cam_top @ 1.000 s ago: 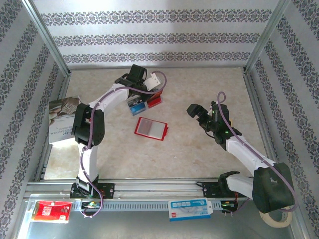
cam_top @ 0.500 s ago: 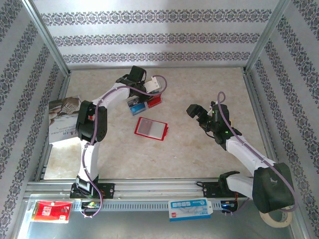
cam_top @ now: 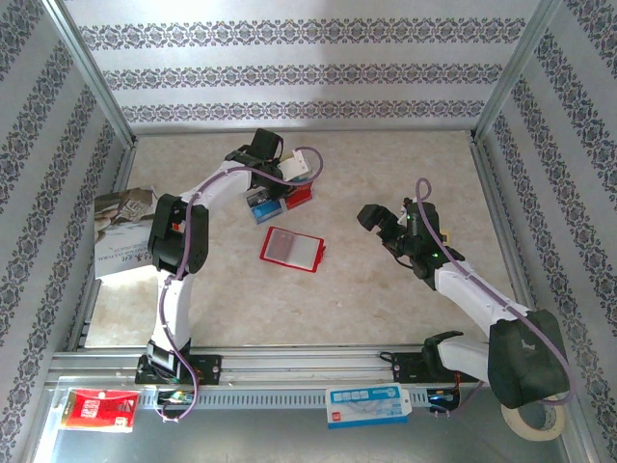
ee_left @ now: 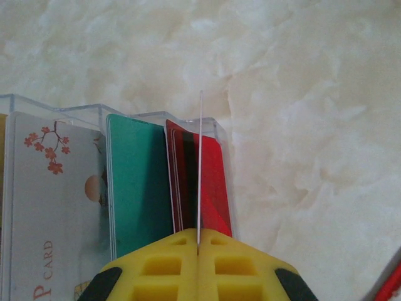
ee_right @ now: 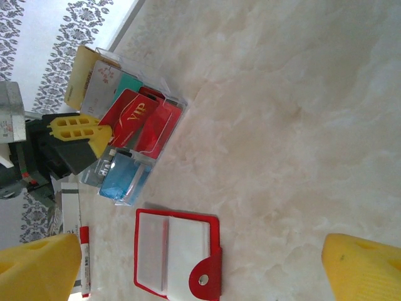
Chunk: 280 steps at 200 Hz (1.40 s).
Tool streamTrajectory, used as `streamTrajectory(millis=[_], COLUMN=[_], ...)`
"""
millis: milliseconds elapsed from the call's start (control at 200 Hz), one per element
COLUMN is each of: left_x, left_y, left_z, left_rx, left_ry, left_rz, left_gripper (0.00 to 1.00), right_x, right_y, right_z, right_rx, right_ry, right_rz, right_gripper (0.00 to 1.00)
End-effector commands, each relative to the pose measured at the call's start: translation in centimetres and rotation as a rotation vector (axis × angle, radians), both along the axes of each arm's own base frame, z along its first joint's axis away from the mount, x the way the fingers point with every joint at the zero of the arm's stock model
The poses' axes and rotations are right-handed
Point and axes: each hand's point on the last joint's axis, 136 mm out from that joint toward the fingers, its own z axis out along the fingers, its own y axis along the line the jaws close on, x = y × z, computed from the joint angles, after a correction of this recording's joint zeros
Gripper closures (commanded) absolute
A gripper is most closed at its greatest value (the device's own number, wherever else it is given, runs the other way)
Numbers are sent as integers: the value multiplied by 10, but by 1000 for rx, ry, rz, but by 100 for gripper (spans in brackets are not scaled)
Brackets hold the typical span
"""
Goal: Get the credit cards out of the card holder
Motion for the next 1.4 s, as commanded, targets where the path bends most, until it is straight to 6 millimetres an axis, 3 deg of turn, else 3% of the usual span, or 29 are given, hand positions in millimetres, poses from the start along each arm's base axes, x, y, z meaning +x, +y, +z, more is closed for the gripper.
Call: streamTrajectory(millis=[0,175,335,794,894,1009,1119,1254,1394], left_x=[15,21,20,18,16,13,9,2,-19], left_y=[0,1,2,13,12,12,18,41,75], left_z=[-2,-4,-7,-12,3,37,65,81,87], left_rx=[-21,-20,-12,45,25,-37,-101,-135,-142], left_ry=[-12,-1,25,35,34,3,-11,-33,-60], left_rz=[37,64,78,102,115,156,251,446,649], left_gripper=[100,100,91,80,78,75,65,53,42], right_x=[3,1,0,-1,-2,-4,-4,-5,-6], right_y=[6,6,6,6,7,9,19,43,80], right_z=[10,8,8,9,9,7,8,8,1], right_rx=[0,-2,6,10,4,-13,-42,-93,-151], right_ry=[-21,-19,-28,-33,-28,-22,-23,-24,-13], right_rz=[15,15,18,17,24,38,68,136,226], right_gripper=[2,2,2,2,2,2,2,2,5])
